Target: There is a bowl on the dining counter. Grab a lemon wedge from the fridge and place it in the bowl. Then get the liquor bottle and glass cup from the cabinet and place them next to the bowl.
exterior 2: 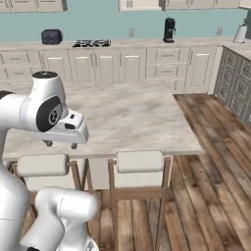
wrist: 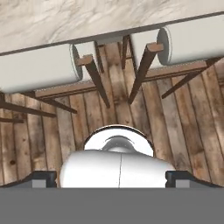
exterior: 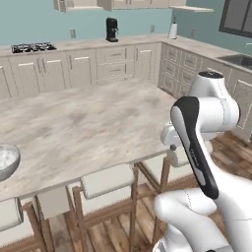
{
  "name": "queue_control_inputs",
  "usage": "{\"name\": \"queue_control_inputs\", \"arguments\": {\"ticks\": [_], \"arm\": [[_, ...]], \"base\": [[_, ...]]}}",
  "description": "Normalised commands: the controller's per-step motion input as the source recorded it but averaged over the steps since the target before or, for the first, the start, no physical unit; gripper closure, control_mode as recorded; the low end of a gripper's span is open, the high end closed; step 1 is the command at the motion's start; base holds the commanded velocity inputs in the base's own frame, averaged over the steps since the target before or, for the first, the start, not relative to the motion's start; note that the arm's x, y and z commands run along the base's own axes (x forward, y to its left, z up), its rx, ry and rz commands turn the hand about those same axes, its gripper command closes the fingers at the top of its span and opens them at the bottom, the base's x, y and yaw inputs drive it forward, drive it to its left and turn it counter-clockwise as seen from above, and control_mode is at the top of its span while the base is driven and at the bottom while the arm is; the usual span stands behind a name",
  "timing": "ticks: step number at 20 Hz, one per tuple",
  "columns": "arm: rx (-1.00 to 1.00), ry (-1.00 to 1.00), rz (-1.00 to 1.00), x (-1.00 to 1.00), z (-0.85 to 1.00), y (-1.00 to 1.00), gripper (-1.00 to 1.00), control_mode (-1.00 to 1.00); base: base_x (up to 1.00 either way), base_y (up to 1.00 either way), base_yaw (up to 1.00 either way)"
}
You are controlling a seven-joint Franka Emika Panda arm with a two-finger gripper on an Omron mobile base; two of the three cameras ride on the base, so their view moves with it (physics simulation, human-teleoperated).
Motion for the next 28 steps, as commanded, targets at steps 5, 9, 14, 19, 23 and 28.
{"name": "queue_control_inputs", "arguments": {"ticks": [5,9,14,19,23,28], "arm": [[0.00,0.00,0.00,0.00,0.00,0.00,-1.00,1.00],[0.00,0.00,0.00,0.00,0.00,0.00,-1.00,1.00],[0.00,0.00,0.00,0.00,0.00,0.00,-1.00,1.00],[0.00,0.00,0.00,0.00,0.00,0.00,-1.00,1.00],[0.00,0.00,0.00,0.00,0.00,0.00,-1.00,1.00],[0.00,0.00,0.00,0.00,0.00,0.00,-1.00,1.00]], "base": [[0.20,-1.00,-0.03],[0.20,-1.00,-0.01],[0.29,-1.00,0.00],[0.50,-1.00,0.00],[0.87,-1.00,0.07],[1.00,-0.89,0.21]]}}
